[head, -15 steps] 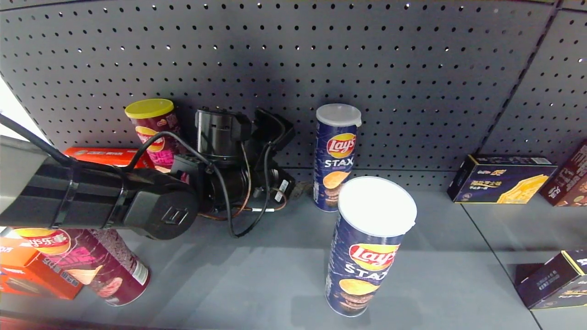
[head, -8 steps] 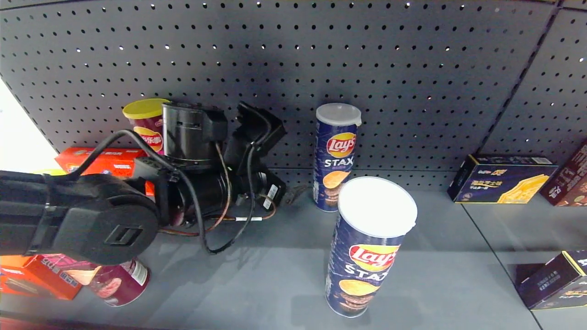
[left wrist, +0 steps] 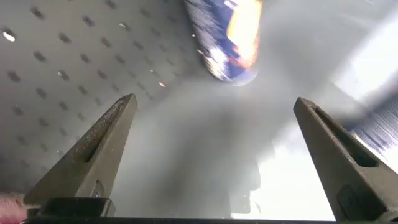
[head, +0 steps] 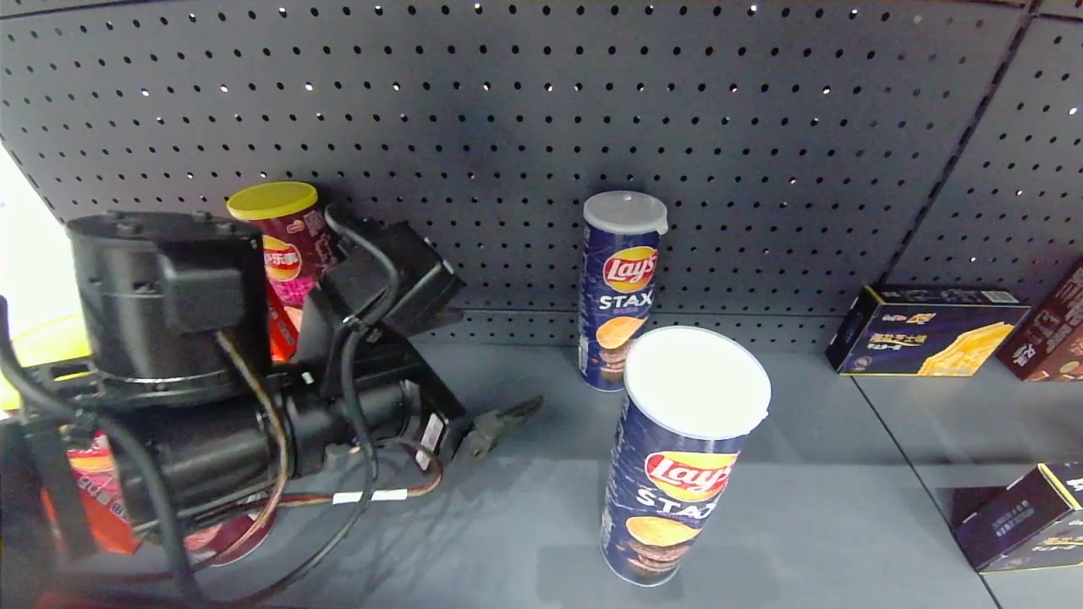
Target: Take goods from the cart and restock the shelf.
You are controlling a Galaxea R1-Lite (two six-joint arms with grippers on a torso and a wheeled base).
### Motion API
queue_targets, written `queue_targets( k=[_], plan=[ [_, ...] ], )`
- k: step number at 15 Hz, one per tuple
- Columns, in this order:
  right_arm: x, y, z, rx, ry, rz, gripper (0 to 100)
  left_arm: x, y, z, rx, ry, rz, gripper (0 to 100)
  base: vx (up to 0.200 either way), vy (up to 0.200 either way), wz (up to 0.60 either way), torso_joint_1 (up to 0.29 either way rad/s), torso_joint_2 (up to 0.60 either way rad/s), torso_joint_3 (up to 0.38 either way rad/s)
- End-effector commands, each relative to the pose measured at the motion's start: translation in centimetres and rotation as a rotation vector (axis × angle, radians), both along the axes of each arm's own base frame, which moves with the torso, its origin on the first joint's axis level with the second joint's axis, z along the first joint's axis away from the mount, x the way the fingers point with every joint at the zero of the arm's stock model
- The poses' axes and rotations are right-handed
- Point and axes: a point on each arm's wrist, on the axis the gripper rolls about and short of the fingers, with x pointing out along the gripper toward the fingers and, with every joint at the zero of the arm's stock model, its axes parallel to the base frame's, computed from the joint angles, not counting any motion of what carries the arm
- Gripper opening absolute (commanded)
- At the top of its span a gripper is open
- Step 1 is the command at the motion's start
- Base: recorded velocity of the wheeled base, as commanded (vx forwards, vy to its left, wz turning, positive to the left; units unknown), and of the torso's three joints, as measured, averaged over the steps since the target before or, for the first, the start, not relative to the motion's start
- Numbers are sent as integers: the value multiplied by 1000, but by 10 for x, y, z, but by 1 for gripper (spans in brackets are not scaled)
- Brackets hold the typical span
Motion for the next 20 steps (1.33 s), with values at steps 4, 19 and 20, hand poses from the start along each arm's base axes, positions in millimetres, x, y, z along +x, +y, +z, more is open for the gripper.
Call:
queue_targets(
  k=[4, 19, 20],
  plan=[
    [0, 0, 0, 0, 0, 1, 100, -78, 41, -16, -15, -14, -98, 100, 0, 0, 0, 0, 0, 0],
    [0, 0, 0, 0, 0, 1, 100, -211, 161, -135, -96, -31, -80, 100, 0, 0, 0, 0, 0, 0],
    [0, 0, 0, 0, 0, 1, 100, -214, 163, -135, -147, 7, -12, 100, 0, 0, 0, 0, 0, 0]
  ],
)
